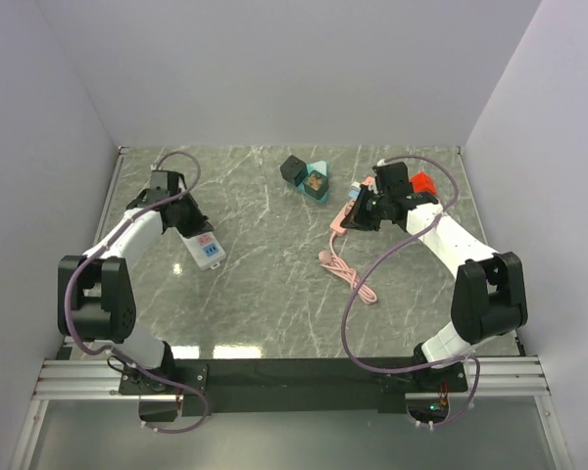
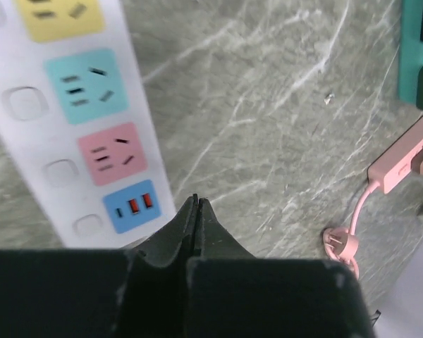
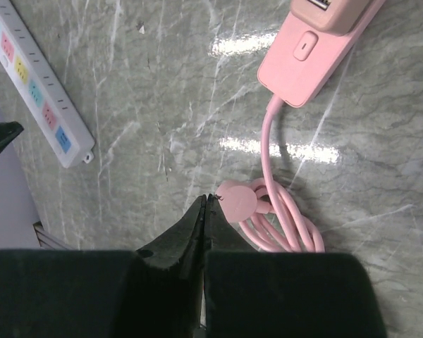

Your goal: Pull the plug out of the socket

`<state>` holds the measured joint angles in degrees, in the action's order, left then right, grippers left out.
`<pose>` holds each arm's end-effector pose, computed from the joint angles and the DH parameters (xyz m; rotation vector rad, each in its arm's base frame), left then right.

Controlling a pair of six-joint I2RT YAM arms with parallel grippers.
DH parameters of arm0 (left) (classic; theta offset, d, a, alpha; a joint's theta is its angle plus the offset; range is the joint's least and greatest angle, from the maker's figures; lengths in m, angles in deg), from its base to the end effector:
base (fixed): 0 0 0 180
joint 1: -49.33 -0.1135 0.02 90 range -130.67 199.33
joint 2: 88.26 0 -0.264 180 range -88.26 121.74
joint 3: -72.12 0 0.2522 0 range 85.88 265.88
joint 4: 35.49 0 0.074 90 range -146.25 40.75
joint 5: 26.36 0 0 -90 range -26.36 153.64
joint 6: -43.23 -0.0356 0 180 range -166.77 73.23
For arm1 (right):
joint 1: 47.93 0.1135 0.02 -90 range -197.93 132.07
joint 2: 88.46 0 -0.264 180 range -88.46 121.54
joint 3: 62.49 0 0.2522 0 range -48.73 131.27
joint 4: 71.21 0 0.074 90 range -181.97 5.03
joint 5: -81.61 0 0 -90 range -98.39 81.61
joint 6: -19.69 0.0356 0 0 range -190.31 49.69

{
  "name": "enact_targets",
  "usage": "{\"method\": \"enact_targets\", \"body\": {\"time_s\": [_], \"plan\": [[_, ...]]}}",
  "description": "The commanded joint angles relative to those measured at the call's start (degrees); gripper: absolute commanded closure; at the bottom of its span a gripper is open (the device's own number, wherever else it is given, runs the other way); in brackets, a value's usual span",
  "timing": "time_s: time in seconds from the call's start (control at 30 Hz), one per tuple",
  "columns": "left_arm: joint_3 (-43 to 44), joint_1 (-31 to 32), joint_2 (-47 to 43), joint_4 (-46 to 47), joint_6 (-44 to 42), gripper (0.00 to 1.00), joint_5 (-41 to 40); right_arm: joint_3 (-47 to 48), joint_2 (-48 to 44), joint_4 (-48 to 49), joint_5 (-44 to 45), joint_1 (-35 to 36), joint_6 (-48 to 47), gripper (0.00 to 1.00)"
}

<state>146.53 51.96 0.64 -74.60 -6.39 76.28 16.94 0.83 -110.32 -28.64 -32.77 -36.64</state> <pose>0.3229 -0.0226 0.2268 -0.7429 2.4622 -0.5746 0.3208 0.0997 0.2533 0.2387 2.5097 0.7981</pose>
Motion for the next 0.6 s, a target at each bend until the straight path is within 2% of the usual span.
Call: {"method": "enact_targets", "body": {"time_s": [0.0,0.37,0.57], "plan": [[2.99,2.63,2.58,0.47,1.28,0.99,0.01,2.8,0.53,0.21,-0.58,0.84,-0.36,1.0],[9.84,9.67,14.63,-0.85,-2.14,0.99,-3.24,2.8,0.97,0.56,-0.76,1.1,-0.01,1.0],[6.95,9.93,15.6,-0.76,-3.38,0.99,-3.94,2.62,1.41,1.17,-0.93,1.19,0.34,1.0]]}}
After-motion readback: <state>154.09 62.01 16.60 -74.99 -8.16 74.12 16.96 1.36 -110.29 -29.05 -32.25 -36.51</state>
